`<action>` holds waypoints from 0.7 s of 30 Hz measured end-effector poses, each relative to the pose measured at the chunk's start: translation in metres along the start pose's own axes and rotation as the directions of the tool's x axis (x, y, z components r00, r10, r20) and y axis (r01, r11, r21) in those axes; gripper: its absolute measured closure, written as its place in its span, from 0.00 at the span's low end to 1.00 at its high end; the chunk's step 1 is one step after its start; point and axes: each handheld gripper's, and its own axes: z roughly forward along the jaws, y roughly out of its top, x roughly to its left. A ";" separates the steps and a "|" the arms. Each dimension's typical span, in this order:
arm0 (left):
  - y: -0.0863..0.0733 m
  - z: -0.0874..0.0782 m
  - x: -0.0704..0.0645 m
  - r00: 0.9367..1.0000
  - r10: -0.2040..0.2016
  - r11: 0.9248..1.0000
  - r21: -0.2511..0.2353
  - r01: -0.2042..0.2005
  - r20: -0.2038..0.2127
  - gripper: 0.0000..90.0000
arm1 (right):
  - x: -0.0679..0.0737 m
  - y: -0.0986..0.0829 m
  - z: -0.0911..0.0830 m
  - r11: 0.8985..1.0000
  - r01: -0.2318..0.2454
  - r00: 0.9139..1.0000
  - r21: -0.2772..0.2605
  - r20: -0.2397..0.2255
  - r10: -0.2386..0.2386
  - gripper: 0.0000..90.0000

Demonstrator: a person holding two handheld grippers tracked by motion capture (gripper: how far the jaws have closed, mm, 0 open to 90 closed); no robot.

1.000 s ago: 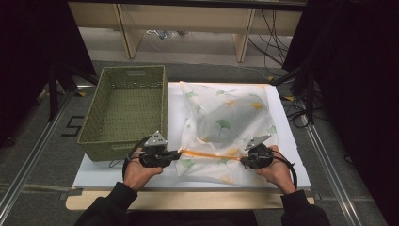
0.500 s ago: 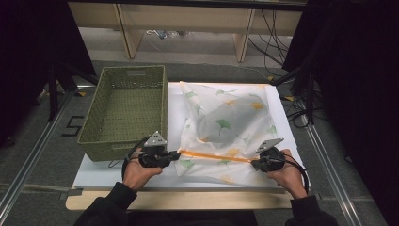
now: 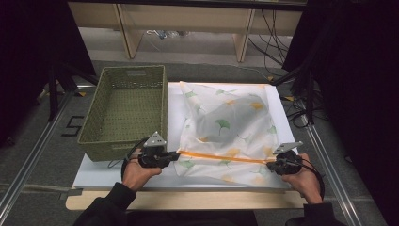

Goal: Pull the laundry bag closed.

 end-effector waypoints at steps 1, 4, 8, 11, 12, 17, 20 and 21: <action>0.000 0.000 0.000 1.000 -0.004 1.000 0.000 0.004 0.000 0.96 | -0.001 -0.002 -0.001 1.000 -0.014 1.000 0.007 -0.001 0.014 1.00; -0.001 0.000 0.000 1.000 -0.001 1.000 -0.002 0.001 -0.005 0.96 | -0.004 -0.005 -0.003 1.000 -0.014 1.000 0.006 0.013 0.014 1.00; -0.001 0.000 0.000 1.000 -0.001 1.000 0.005 0.001 -0.010 0.96 | -0.009 -0.012 -0.009 0.999 -0.039 0.999 0.020 0.029 0.039 1.00; -0.002 0.001 0.000 1.000 0.004 1.000 0.009 -0.004 -0.008 0.96 | -0.011 -0.017 -0.010 0.999 -0.034 0.998 0.002 0.054 0.034 1.00; -0.002 0.000 0.000 1.000 0.000 1.000 0.010 0.000 -0.008 0.96 | -0.011 -0.017 -0.010 0.999 -0.034 0.998 0.002 0.054 0.034 1.00; -0.002 0.000 0.001 1.000 0.004 1.000 0.010 -0.004 -0.011 0.96 | -0.015 -0.023 -0.015 0.999 -0.048 0.996 -0.001 0.079 0.048 1.00; -0.002 0.000 0.000 1.000 -0.003 1.000 0.009 0.003 -0.015 0.96 | -0.018 -0.028 -0.018 0.997 -0.080 0.994 -0.002 0.072 0.080 1.00; -0.002 -0.001 0.002 1.000 0.006 1.000 0.021 -0.005 -0.017 0.96 | -0.021 -0.032 -0.021 0.997 -0.077 0.994 0.009 0.081 0.076 1.00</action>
